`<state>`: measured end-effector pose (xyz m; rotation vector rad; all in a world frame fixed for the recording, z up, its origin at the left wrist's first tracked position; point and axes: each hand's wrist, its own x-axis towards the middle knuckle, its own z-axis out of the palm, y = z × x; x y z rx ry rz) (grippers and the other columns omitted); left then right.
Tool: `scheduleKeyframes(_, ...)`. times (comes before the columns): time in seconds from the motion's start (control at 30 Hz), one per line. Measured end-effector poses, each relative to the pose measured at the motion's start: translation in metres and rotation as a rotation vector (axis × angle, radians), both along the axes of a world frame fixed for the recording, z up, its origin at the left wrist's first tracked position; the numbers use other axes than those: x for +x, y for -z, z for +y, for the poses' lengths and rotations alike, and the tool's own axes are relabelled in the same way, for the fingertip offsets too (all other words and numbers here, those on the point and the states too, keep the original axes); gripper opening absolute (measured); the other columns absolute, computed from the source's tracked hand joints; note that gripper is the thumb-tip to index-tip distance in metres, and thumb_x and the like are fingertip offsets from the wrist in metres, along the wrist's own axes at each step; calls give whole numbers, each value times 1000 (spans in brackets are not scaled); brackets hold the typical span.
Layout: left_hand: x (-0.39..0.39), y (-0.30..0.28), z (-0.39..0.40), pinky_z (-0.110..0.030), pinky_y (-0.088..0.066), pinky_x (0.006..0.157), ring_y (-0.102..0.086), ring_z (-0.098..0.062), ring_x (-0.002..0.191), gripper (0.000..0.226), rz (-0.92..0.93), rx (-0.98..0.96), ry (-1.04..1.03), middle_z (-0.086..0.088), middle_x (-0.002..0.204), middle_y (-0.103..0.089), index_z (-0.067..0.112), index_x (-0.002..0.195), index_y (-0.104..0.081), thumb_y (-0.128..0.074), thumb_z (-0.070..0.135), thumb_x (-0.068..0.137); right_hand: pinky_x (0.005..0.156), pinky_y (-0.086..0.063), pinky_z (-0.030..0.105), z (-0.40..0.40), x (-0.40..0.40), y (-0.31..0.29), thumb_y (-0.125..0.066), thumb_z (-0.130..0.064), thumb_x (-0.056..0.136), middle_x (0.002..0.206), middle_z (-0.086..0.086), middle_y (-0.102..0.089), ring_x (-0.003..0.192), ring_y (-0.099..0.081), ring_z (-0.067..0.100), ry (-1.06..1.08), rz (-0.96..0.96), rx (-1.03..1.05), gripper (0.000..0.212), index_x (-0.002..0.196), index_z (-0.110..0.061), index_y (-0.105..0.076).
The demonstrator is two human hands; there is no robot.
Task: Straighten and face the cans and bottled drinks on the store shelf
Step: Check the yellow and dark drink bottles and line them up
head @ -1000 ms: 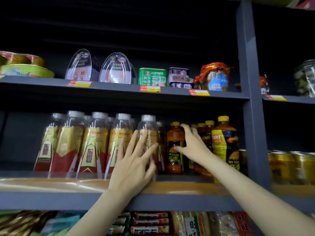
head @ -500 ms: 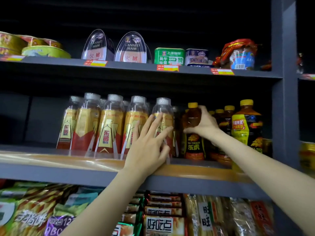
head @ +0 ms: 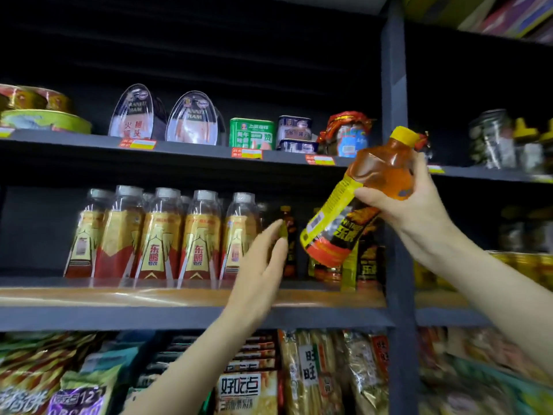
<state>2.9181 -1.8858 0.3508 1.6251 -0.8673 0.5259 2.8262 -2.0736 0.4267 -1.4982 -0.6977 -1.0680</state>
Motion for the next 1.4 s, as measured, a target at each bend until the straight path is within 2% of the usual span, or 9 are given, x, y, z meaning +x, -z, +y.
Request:
scheduleKeyframes(0.07,-26,-4,-11,-34,-50,93,-65,-9,100,37,315,-100,352,6,121,-62,39,115,-48,-54,54,82,79,-54,32,5,-8,1,-86,-25,50,108,-1,-66,103,-66,19,-159,59,109,99,136,-19,-38)
scheduleKeyframes(0.17,-51,0,-11,-37,-57,80,-69,-27,92,54,305,-246,563,-10,111,-65,31,125,-42,-62,35,75,75,-55,30,10,-18,8,-78,-24,56,103,-4,-67,102,-66,17,-236,112,173,87,134,-22,-41)
scheduleKeyframes(0.4,-75,-13,19,-12,-50,73,-56,-1,102,67,-337,-141,96,10,123,-41,46,123,-40,-69,5,79,83,-56,46,10,-29,23,-65,-9,77,112,18,-68,108,-63,33,-471,546,353,37,113,-6,-58)
scheduleKeyframes(0.5,-86,-11,23,-9,-48,79,-44,7,112,75,-428,-16,50,17,125,-34,46,123,-38,-75,4,73,85,-52,54,17,-25,35,-70,-18,77,115,22,-65,108,-62,37,-580,635,522,44,118,-10,-56)
scheduleKeyframes(0.7,-97,-1,25,-14,-52,72,-60,3,100,73,-24,-111,241,8,118,-50,36,130,-37,-75,25,68,75,-56,46,26,-20,48,-73,-20,69,106,18,-69,97,-67,31,-541,538,599,47,112,-8,-58)
scheduleKeyframes(0.9,-84,-2,25,-33,-58,75,-69,-29,89,52,528,-278,575,-19,104,-66,11,121,-50,-64,30,75,92,-51,39,27,-22,45,-75,-21,62,118,8,-65,109,-63,21,-389,292,396,67,126,-18,-53)
scheduleKeyframes(1.0,-80,-4,25,-28,-58,71,-69,-22,92,50,337,-333,465,-10,115,-61,21,118,-50,-67,26,72,90,-51,39,22,-26,43,-74,-21,63,118,7,-64,110,-62,25,-374,393,359,63,122,-20,-54)
scheduleKeyframes(1.2,-81,-10,32,-8,-48,71,-47,12,108,64,-285,44,90,26,122,-42,40,119,-46,-76,8,71,86,-50,55,19,-24,40,-68,-14,79,113,20,-65,107,-61,35,-551,583,598,33,111,-7,-60)
scheduleKeyframes(1.4,-68,-7,31,-34,-58,77,-67,-32,96,65,515,-245,563,-20,112,-65,14,126,-47,-71,22,66,95,-48,45,20,-18,41,-75,-16,60,114,10,-66,110,-62,25,-431,349,469,64,121,-13,-56)
